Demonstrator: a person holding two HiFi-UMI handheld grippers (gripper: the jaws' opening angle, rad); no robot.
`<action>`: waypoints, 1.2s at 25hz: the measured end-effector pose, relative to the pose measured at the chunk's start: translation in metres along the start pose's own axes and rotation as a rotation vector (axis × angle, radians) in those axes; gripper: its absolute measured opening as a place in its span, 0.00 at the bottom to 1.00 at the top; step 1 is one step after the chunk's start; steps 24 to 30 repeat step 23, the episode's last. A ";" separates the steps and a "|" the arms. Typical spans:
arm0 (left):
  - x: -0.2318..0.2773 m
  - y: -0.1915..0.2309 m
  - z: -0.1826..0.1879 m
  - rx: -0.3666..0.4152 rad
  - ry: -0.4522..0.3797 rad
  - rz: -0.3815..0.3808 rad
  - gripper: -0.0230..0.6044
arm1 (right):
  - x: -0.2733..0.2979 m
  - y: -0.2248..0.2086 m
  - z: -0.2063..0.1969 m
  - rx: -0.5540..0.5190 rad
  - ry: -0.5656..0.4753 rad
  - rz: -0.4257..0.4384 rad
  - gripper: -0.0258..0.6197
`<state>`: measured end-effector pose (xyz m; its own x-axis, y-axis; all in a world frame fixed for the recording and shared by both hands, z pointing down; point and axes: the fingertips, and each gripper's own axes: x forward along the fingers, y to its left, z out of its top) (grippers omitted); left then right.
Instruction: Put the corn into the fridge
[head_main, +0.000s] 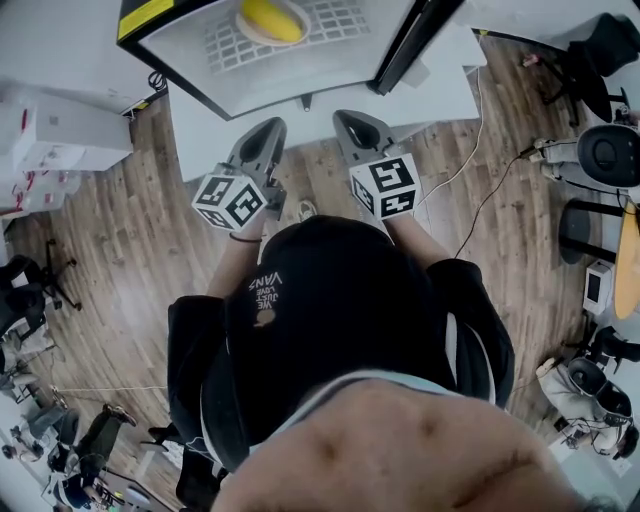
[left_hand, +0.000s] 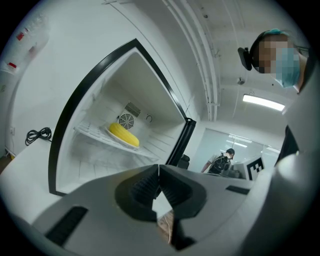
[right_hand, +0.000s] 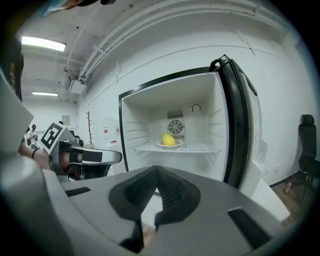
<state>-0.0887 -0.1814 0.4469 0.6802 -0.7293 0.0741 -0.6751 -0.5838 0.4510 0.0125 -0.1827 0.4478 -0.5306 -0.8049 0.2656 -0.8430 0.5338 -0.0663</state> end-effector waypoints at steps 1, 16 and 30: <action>-0.001 -0.001 0.000 0.001 -0.003 0.003 0.07 | -0.001 0.000 0.000 -0.001 -0.001 0.004 0.06; -0.010 -0.012 0.000 0.011 -0.013 0.007 0.07 | -0.007 0.009 0.000 -0.019 -0.009 0.020 0.06; -0.011 -0.015 0.000 0.012 -0.012 -0.002 0.07 | -0.010 0.011 0.001 -0.019 -0.014 0.015 0.06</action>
